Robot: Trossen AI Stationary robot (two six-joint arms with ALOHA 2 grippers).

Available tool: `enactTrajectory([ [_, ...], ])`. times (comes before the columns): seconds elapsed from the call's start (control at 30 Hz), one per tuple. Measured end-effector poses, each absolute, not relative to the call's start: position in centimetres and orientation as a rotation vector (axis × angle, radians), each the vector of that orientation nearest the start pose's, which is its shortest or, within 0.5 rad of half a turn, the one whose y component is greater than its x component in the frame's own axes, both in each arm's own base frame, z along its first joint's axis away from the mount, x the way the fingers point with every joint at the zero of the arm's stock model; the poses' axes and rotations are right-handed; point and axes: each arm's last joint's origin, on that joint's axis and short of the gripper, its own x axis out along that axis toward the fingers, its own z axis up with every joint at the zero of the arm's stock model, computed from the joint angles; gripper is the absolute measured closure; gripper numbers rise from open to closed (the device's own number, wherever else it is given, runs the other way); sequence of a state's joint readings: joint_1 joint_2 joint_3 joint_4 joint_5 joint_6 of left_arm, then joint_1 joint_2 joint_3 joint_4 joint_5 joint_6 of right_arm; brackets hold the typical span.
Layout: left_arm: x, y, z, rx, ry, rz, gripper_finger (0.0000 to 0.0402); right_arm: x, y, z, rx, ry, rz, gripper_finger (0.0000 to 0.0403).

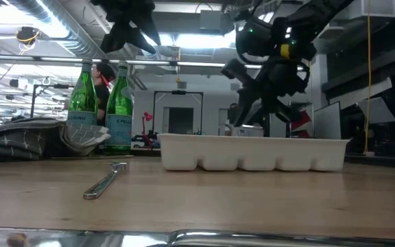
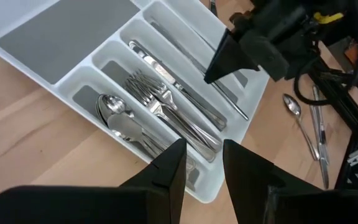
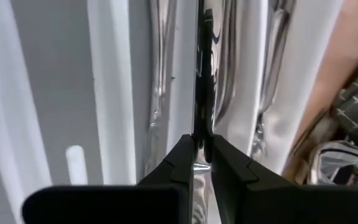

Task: Sort silverware
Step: Put the silver table knife into the silverware tray

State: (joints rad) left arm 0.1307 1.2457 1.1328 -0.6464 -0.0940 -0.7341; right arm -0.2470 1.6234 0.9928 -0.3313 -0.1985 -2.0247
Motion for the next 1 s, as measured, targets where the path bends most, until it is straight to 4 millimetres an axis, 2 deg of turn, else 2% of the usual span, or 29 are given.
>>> enactTrajectory([
  [0.37,25.3,3.6,31.9,-0.708,0.648,0.483,0.0306,32.0,-7.5,16.7,-1.595,0.649,0.949,0.0363],
  [0.53,25.3,3.6,31.9,-0.708,0.648,0.483,0.0306,32.8,-7.8,15.8,-1.625,0.649,0.907,0.0361],
  [0.67,25.3,3.6,31.9,-0.708,0.649,0.483,0.0306,33.2,-7.9,15.8,-1.648,0.649,0.874,0.034],
  [1.0,25.3,3.6,31.9,-0.717,0.647,0.486,0.0306,33.3,-7.9,15.9,-1.56,0.675,0.815,0.0277],
])
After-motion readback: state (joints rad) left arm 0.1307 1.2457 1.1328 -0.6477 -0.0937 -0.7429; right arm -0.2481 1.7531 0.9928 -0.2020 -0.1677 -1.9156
